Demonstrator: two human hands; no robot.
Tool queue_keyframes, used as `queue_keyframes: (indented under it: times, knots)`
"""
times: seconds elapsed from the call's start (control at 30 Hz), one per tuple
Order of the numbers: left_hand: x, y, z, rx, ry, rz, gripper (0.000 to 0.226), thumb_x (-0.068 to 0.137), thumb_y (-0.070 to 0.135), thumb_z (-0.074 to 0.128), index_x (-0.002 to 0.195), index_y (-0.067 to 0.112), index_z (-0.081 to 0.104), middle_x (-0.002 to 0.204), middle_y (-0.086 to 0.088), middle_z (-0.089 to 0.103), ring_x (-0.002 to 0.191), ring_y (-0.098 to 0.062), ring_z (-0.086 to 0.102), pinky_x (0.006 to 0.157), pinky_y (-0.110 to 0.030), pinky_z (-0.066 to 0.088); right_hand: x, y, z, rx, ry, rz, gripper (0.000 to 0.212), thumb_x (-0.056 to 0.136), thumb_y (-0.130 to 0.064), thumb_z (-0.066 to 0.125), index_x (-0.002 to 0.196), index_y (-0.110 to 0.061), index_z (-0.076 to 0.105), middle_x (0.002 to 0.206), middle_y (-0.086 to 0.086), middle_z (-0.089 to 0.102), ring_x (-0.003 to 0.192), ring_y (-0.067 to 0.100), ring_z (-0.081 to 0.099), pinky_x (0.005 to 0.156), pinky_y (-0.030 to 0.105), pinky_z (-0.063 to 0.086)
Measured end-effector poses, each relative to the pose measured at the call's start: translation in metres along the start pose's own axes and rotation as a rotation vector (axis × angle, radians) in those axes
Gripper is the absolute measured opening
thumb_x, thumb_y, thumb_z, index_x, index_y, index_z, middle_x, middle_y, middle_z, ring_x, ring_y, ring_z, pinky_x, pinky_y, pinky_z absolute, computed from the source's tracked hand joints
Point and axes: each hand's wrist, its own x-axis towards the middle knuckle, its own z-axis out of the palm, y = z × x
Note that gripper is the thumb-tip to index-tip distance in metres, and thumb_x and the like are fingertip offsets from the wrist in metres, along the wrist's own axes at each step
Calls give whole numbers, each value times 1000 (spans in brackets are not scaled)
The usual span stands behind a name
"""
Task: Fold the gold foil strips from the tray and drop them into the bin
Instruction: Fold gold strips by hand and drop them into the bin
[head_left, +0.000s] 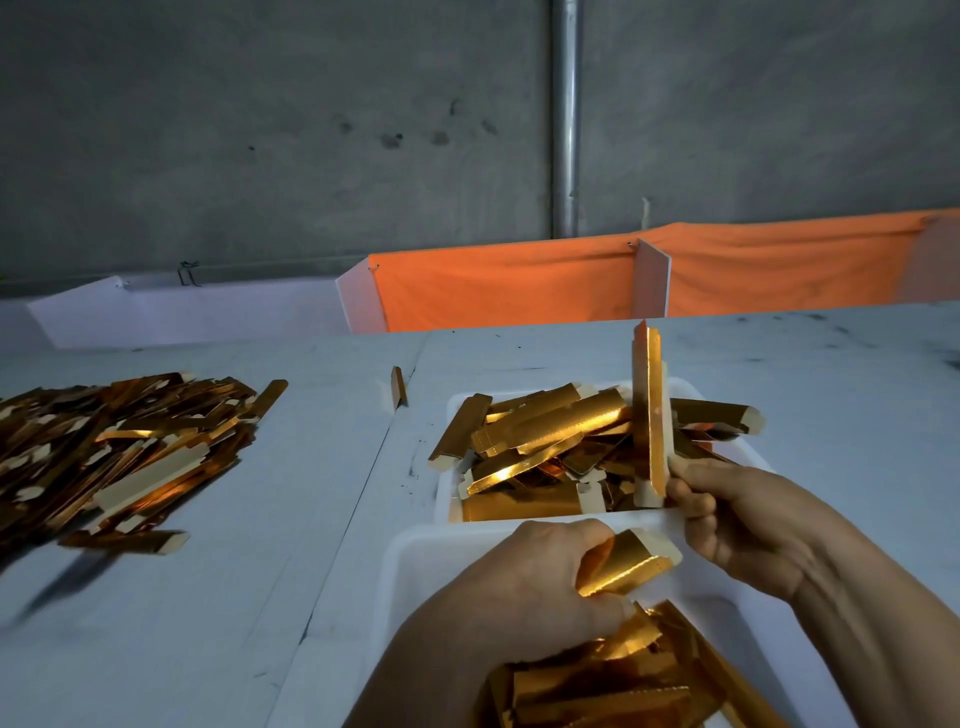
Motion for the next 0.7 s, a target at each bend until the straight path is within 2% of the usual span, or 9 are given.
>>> queue_keyframes:
  times: [0.07,0.27,0.33,0.43,0.5,0.6,0.7]
  knots:
    - [0,2,-1,-2,8,0,58,86,52,57,137,41,32,116,17,40,101,-7,41,69,-17,37,0,0,0,-7,3,9,20,95,-11,52,78,-6,60,58,4,49,33,3,42,32,13,38]
    - [-2,4,-2,-24,-2,14,58,87,51,57,138,38,32,124,15,42,102,-6,39,72,-19,38,-2,-1,2,-91,-14,15,27,94,-13,54,68,-6,59,51,2,49,34,4,41,31,14,37]
    - [-2,3,-3,-47,18,20,59,87,51,57,138,38,31,123,16,42,102,-5,39,74,-20,38,-2,-1,3,-224,-7,-8,26,94,-16,55,70,-6,59,49,3,47,35,6,41,32,16,37]
    - [-4,2,-5,-115,46,34,60,85,52,57,137,40,31,114,21,36,91,3,40,69,-14,36,-3,2,3,-498,32,-90,25,93,-19,58,73,-5,56,48,5,48,38,10,41,38,20,37]
    - [-4,-1,-5,-122,46,46,61,85,53,57,138,41,30,120,19,38,93,2,40,71,-15,37,-4,5,4,-610,52,-137,23,94,-20,58,79,-3,58,46,5,50,37,11,42,39,21,37]
    - [-4,-3,-4,-134,36,55,63,84,57,57,139,43,28,138,16,37,106,-3,37,76,-17,39,-5,6,5,-669,92,-205,23,95,-22,57,90,0,61,47,5,53,36,9,45,40,20,38]
    - [-6,-3,-4,-222,68,84,66,82,61,57,139,48,27,141,19,35,112,-1,36,79,-16,39,-8,2,6,-622,137,-317,28,96,-26,55,81,-4,59,50,5,51,38,10,43,47,26,39]
